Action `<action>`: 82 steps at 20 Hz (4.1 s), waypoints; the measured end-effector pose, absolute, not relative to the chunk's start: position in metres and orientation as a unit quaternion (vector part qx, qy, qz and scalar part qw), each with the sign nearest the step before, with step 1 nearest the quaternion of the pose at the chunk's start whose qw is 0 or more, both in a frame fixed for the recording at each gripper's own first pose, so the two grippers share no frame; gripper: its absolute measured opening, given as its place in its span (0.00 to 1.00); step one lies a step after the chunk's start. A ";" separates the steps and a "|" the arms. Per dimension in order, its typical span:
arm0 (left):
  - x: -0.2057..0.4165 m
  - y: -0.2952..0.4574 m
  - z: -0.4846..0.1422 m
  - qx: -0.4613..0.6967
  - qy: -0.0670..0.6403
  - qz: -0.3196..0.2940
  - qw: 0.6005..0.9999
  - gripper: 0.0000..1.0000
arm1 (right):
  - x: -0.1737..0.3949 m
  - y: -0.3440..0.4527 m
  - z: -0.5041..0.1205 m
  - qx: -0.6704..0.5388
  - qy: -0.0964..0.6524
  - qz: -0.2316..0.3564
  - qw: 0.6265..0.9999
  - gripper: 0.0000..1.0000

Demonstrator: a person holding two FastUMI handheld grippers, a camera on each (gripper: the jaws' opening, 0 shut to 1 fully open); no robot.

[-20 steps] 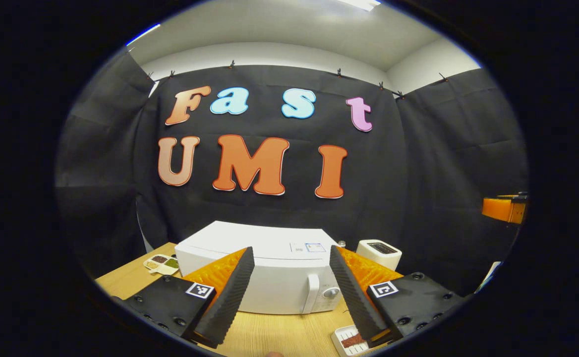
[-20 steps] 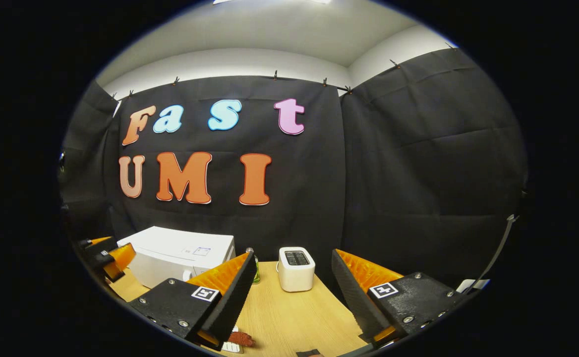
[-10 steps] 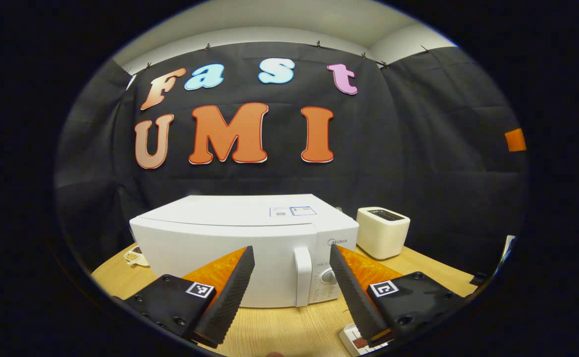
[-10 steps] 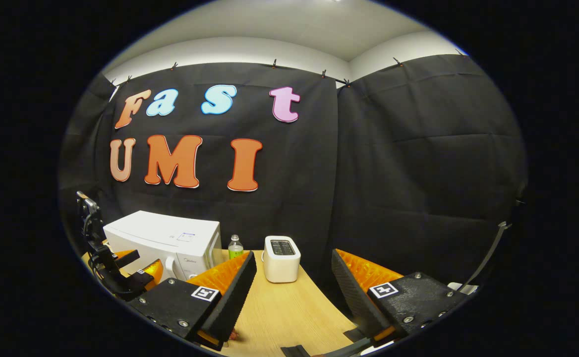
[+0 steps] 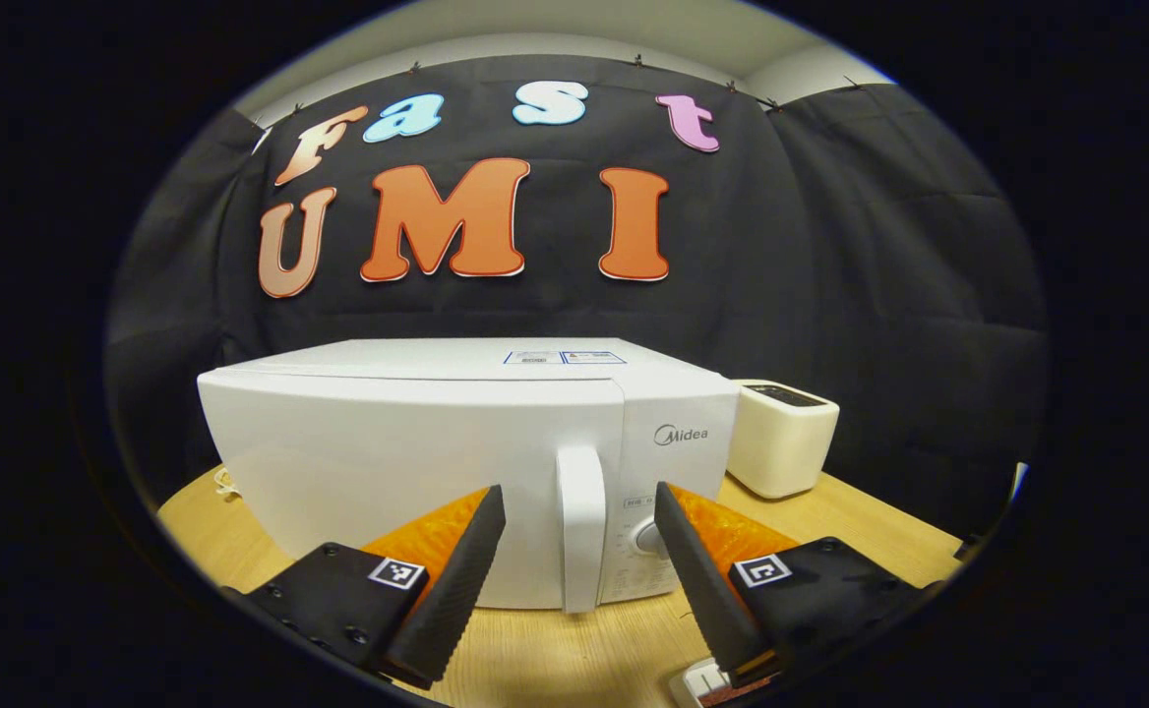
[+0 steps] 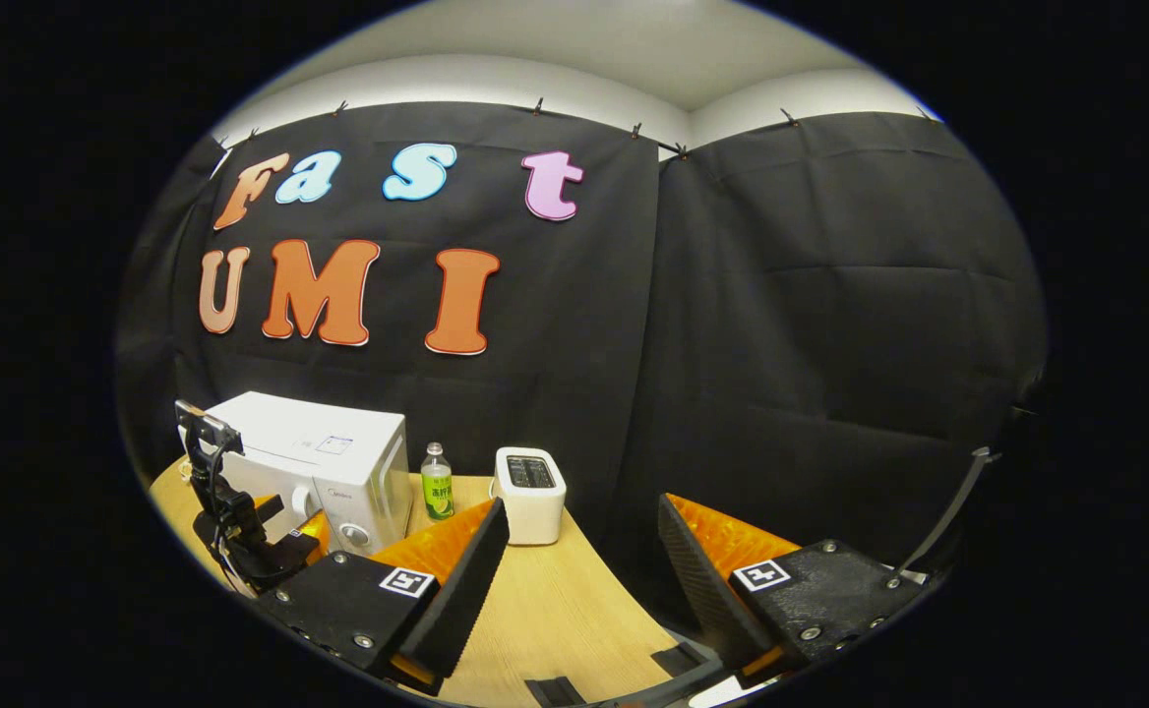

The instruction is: Open the microwave oven with the left hand, put the food in, and close the microwave oven.

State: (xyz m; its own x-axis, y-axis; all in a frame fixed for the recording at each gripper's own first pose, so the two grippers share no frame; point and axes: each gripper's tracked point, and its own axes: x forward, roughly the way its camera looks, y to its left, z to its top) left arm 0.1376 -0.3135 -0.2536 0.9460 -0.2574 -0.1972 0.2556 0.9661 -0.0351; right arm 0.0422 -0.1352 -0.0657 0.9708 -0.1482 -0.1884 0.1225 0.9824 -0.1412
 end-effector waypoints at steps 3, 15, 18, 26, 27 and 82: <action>0.142 -0.313 -0.259 0.000 0.103 -0.123 0.987 0.65 | 0.041 -0.134 -0.064 -0.070 0.099 -0.065 0.990 0.95; 0.139 -0.315 -0.268 -0.013 0.133 -0.159 0.978 0.12 | 0.028 -0.114 -0.062 -0.098 0.106 -0.036 0.989 0.95; 0.105 -0.309 -0.266 -0.024 0.124 -0.162 0.979 0.12 | 0.030 -0.105 -0.060 -0.101 0.100 -0.028 0.990 0.95; 0.030 -0.262 -0.260 0.011 0.112 -0.211 0.971 0.08 | 0.031 -0.042 -0.058 -0.070 0.089 0.030 0.993 0.95; 0.023 -0.256 -0.259 0.009 0.113 -0.214 0.970 0.12 | 0.029 -0.031 -0.057 -0.069 0.085 0.038 0.993 0.95; -0.041 0.039 -0.085 0.036 0.079 0.031 0.996 1.00 | 0.010 -0.020 -0.321 0.270 0.267 0.035 0.925 0.95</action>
